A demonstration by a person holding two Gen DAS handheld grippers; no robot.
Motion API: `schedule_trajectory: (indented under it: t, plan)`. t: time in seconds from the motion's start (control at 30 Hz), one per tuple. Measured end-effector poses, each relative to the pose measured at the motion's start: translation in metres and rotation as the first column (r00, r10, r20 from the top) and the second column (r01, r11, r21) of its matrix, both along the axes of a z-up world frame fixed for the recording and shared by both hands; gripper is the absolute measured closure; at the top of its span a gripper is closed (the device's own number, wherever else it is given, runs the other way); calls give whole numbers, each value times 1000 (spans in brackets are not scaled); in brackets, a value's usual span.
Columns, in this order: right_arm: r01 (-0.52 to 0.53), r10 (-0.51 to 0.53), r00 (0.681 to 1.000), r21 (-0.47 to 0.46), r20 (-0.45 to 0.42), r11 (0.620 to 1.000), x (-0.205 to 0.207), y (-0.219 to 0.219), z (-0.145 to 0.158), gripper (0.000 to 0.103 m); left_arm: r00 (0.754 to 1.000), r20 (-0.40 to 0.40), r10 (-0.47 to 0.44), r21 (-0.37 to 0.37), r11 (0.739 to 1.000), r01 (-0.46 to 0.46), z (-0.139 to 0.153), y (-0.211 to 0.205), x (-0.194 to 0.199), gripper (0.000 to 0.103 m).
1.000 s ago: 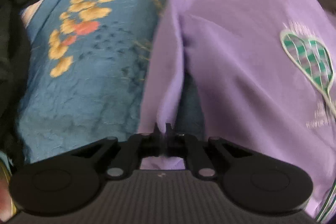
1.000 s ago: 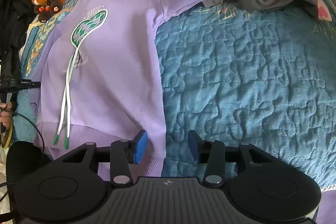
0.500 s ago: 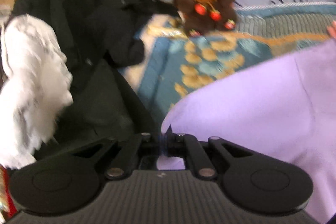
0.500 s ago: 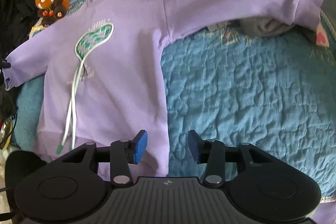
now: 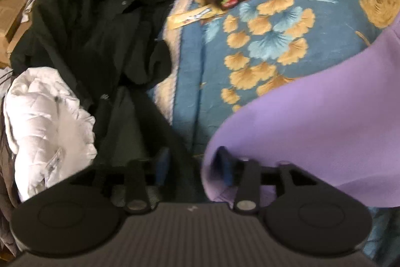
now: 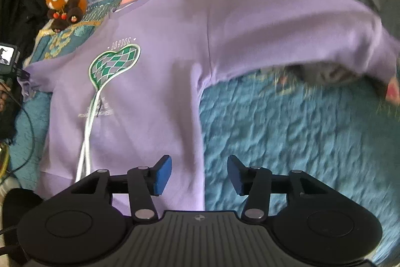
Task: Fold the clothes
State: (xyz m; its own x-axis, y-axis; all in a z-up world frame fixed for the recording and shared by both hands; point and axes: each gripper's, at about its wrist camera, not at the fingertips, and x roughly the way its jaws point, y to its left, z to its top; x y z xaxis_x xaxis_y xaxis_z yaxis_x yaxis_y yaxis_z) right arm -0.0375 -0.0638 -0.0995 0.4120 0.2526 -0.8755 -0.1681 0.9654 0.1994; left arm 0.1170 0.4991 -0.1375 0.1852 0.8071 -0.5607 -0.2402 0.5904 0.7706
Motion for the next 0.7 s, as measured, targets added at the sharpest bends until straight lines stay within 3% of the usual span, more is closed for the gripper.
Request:
schedule_trajectory:
  t: [0.07, 0.1, 0.23, 0.37, 0.53, 0.7]
  plan:
    - [-24, 25, 999, -14, 37, 1000, 12, 2, 8, 51, 999, 35, 13, 7, 1000, -14, 14, 8, -3, 4]
    - [-33, 33, 998, -12, 55, 999, 18, 3, 13, 50, 998, 56, 15, 7, 1000, -15, 23, 13, -5, 0]
    - [-65, 65, 990, -2, 122, 998, 47, 8, 29, 43, 995, 99, -17, -49, 999, 22, 55, 27, -9, 0]
    - [-99, 96, 982, 4, 165, 995, 78, 21, 41, 43, 992, 99, -71, -40, 996, 76, 72, 25, -6, 0]
    - [-120, 116, 974, 6, 192, 993, 99, 34, 47, 43, 998, 33, -58, -109, 992, 61, 56, 35, -5, 0]
    - [-131, 128, 977, 5, 170, 991, 92, 40, 41, 42, 999, 44, -29, -144, 989, 35, 54, 49, -15, 0]
